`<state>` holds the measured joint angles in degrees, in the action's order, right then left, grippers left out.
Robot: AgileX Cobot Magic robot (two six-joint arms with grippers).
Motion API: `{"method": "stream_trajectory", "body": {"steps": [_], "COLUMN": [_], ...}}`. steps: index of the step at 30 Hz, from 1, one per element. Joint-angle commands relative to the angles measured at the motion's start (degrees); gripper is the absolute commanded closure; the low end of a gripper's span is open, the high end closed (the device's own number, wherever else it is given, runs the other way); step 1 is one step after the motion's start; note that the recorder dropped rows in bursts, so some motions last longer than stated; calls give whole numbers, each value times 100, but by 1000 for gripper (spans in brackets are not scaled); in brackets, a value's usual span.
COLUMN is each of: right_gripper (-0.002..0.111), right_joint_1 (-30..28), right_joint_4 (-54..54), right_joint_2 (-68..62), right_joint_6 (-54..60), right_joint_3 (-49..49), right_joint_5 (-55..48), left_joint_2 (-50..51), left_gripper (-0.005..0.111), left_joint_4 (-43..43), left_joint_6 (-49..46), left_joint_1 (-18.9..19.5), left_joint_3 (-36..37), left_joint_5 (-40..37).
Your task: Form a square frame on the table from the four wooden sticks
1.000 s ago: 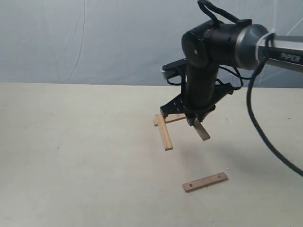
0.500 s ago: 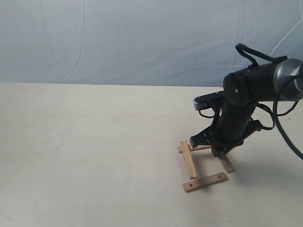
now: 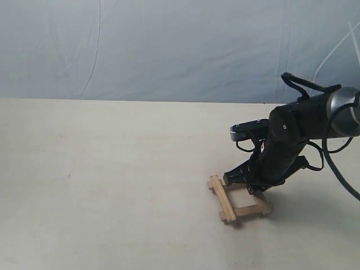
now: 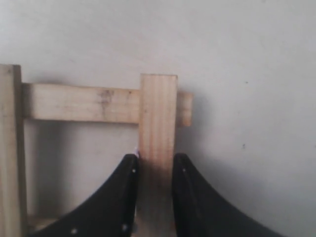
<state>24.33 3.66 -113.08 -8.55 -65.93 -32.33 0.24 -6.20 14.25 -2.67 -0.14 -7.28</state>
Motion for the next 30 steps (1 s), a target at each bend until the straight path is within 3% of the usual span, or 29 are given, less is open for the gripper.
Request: {"method": "stream_trajectory", "body": {"steps": [1, 8, 11, 22, 30], "right_gripper": [109, 109, 109, 109, 109], "right_joint_1": [-35, -3, 199, 1285, 1341], "right_joint_4": [-81, -554, -555, 50, 515], "right_joint_2": [28, 30, 16, -1342, -1681], "right_joint_6": [40, 40, -536, -1955, -2759], "right_joint_3": [64, -257, -596, -2903, -3042], "right_joint_5": [177, 66, -88, -1597, -1596], "left_joint_2": [-24, -24, -24, -24, -24], "left_gripper": [107, 107, 107, 107, 107], "left_joint_4": [-14, -14, -14, -14, -14], "left_joint_6": [7, 7, 7, 7, 7], "left_joint_1": [14, 14, 14, 14, 14], "left_joint_3": [14, 14, 14, 14, 14], "left_joint_5": [-3, -3, -3, -3, -3]}}
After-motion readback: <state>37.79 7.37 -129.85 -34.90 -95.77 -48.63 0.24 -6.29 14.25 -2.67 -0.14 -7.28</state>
